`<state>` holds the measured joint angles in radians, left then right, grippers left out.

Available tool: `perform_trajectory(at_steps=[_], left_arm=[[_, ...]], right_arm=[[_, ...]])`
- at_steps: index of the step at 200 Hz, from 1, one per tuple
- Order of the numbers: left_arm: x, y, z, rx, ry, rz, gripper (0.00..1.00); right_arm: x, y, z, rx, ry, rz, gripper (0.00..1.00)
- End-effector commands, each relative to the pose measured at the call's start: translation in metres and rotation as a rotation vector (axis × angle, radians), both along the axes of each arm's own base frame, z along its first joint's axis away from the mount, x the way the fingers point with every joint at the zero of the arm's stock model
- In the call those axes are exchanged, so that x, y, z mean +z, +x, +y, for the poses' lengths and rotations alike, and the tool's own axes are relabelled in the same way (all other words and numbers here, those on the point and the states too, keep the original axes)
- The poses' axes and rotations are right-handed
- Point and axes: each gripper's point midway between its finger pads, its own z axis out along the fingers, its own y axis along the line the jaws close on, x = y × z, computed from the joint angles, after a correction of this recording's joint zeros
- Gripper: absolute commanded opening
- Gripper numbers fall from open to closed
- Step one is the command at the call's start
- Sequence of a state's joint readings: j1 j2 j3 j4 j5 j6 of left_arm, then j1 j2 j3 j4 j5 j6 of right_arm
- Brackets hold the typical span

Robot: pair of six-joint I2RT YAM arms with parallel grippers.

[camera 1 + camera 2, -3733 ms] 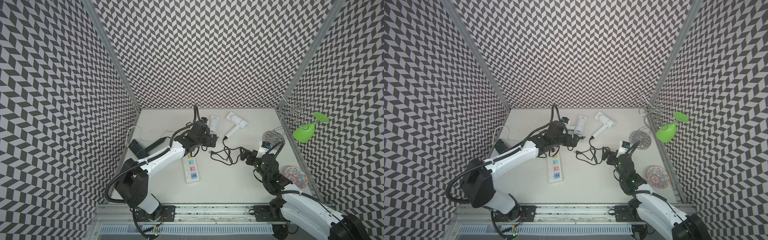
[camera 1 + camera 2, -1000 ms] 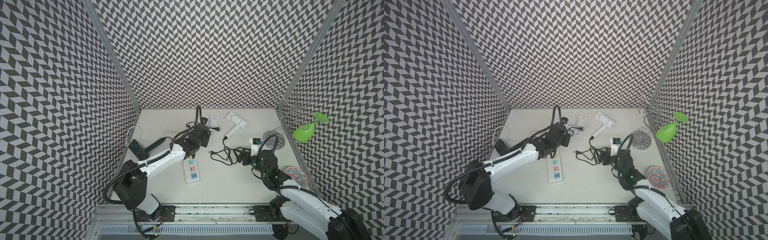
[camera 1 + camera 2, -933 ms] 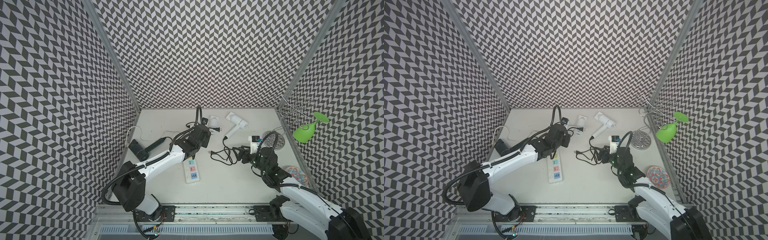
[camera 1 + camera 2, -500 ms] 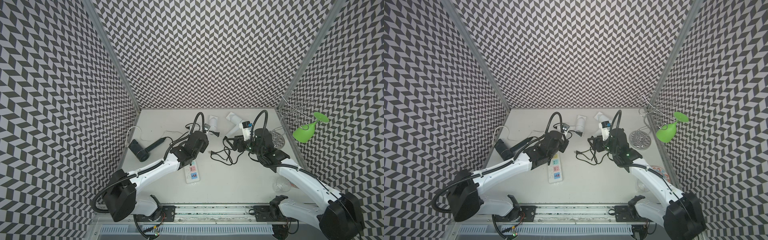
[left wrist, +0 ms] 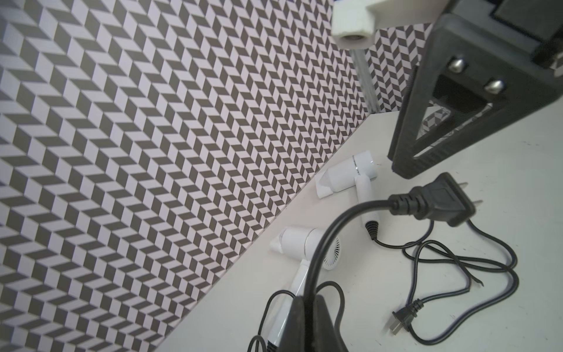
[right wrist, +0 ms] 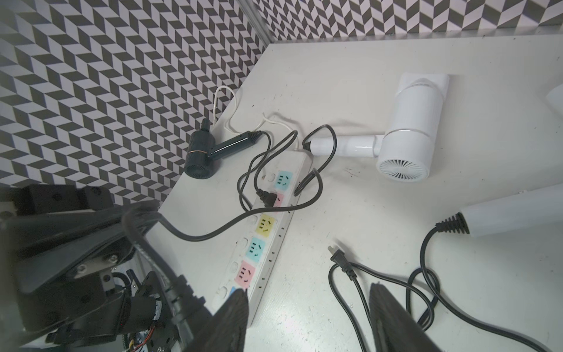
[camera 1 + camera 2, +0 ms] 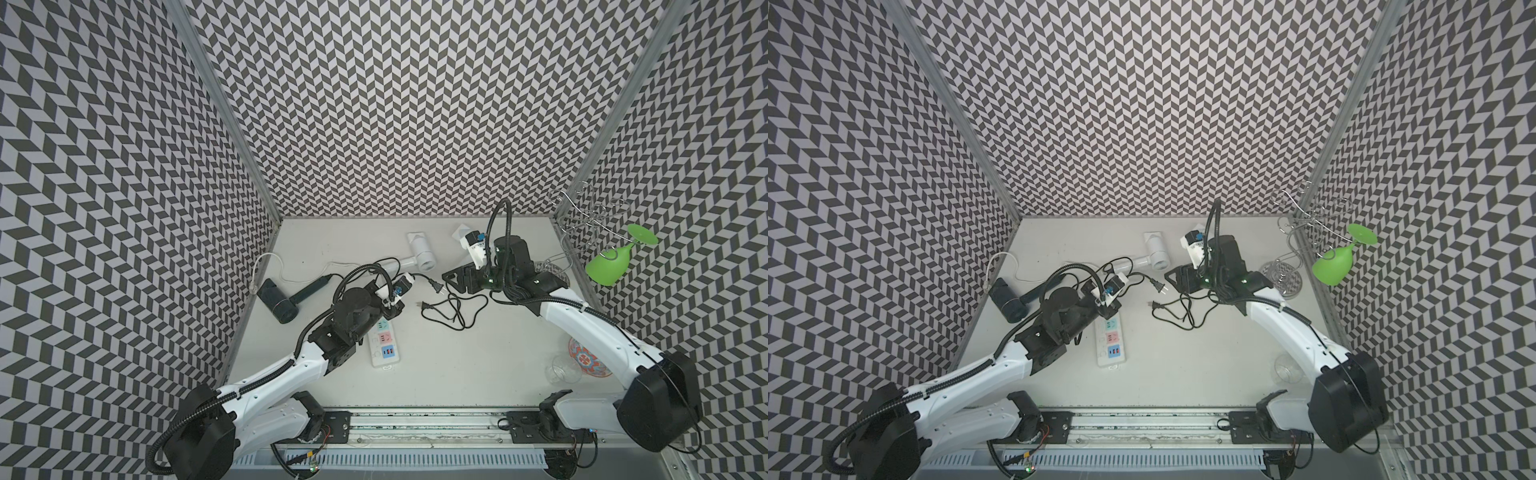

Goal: Charge the blow dryers
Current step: Pick up the plug from the center of the board.

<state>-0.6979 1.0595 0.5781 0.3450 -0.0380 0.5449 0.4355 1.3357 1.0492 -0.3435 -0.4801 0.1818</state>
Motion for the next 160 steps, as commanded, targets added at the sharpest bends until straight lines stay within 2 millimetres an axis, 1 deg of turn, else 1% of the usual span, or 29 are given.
perform_trajectory(at_steps=[1,11,24,37,50,77,93,103,127,135,148,160], left_arm=[[0.021,-0.003,-0.007,-0.156,0.057,-0.124,0.0],[0.02,-0.006,-0.007,-0.215,0.077,-0.149,0.0],[0.015,-0.01,-0.008,-0.273,0.133,-0.196,0.0],[0.014,-0.007,-0.007,-0.276,0.154,-0.222,0.0],[0.014,-0.002,-0.007,-0.298,0.17,-0.213,0.0],[0.007,0.01,-0.01,-0.322,0.248,-0.201,0.0],[0.002,0.017,-0.009,-0.331,0.297,-0.196,0.0],[0.003,0.02,-0.008,-0.335,0.307,-0.198,0.0],[0.007,0.016,-0.01,-0.389,0.3,-0.23,0.0],[0.007,0.015,-0.01,-0.4,0.299,-0.243,0.0],[0.004,0.017,-0.01,-0.404,0.297,-0.241,0.0],[0.0,0.02,-0.011,-0.406,0.298,-0.233,0.0]], right_arm=[[0.01,-0.004,0.007,0.046,0.013,-0.015,0.64],[0.013,-0.005,0.006,0.045,0.013,-0.016,0.64],[0.018,-0.006,0.006,0.044,0.016,-0.022,0.64],[0.023,-0.01,0.008,0.06,0.028,-0.029,0.64],[0.024,-0.016,0.013,0.08,0.037,-0.029,0.62],[0.017,-0.03,0.029,0.136,0.008,-0.006,0.61],[0.013,-0.033,0.03,0.137,-0.028,0.014,0.61],[0.01,-0.036,0.03,0.138,-0.052,0.03,0.61],[0.006,-0.038,0.028,0.137,-0.11,0.054,0.6],[0.006,-0.038,0.03,0.14,-0.112,0.057,0.6],[0.004,-0.04,0.035,0.164,-0.126,0.078,0.6],[-0.001,-0.037,0.035,0.166,-0.168,0.099,0.59]])
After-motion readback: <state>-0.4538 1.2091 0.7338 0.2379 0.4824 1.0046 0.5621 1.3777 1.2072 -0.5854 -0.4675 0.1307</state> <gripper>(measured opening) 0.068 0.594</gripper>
